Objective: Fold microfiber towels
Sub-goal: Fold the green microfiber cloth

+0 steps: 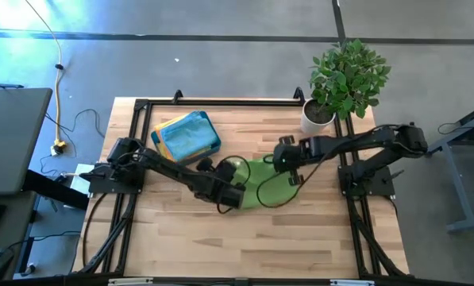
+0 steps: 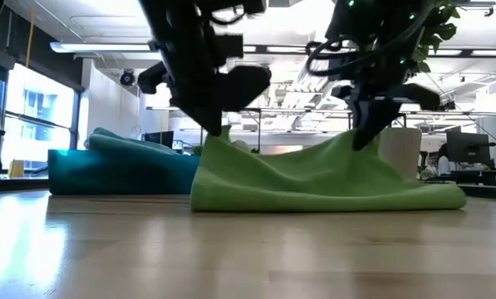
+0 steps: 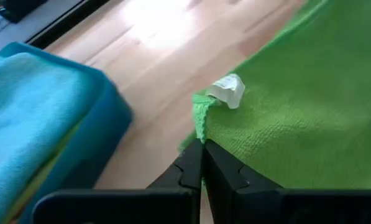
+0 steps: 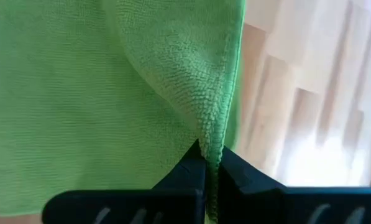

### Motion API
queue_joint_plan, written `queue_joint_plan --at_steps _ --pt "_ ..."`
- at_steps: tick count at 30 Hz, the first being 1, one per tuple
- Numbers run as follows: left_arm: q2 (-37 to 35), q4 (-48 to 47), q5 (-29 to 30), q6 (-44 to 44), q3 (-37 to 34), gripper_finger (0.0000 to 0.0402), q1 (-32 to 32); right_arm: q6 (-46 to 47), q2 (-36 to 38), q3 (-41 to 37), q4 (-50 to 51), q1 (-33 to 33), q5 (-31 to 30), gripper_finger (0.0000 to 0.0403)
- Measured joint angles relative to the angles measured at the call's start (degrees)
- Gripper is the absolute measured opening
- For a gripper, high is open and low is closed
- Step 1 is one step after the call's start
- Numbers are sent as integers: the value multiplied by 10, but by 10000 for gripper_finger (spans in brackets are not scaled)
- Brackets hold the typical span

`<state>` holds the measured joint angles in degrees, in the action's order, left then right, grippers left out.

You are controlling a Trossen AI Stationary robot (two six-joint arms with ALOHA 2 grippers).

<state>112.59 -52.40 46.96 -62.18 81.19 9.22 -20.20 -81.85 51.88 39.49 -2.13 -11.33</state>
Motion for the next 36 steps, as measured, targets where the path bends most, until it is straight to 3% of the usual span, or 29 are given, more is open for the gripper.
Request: queue_joint_plan --at_steps 10,14,18,25,29,33,36 --pt "0 22 -12 8 -35 3 -23 -9 -73 0 -25 -53 4 5" --pt "0 29 -17 22 -36 5 -29 -2 -95 0 -21 -54 -9 40" --pt "0 30 -71 88 -36 26 -44 44 -88 1 -2 -54 -23 90" --pt "0 -17 -95 118 -28 87 -73 183 -40 28 104 -53 -65 125" --pt "0 -98 -107 140 -3 105 -99 317 6 26 130 -53 -18 126" --pt "-13 -100 -156 306 9 104 -104 499 42 6 112 -40 41 126" --pt "-22 -55 -248 451 13 102 -106 623 49 -27 86 -11 43 126"
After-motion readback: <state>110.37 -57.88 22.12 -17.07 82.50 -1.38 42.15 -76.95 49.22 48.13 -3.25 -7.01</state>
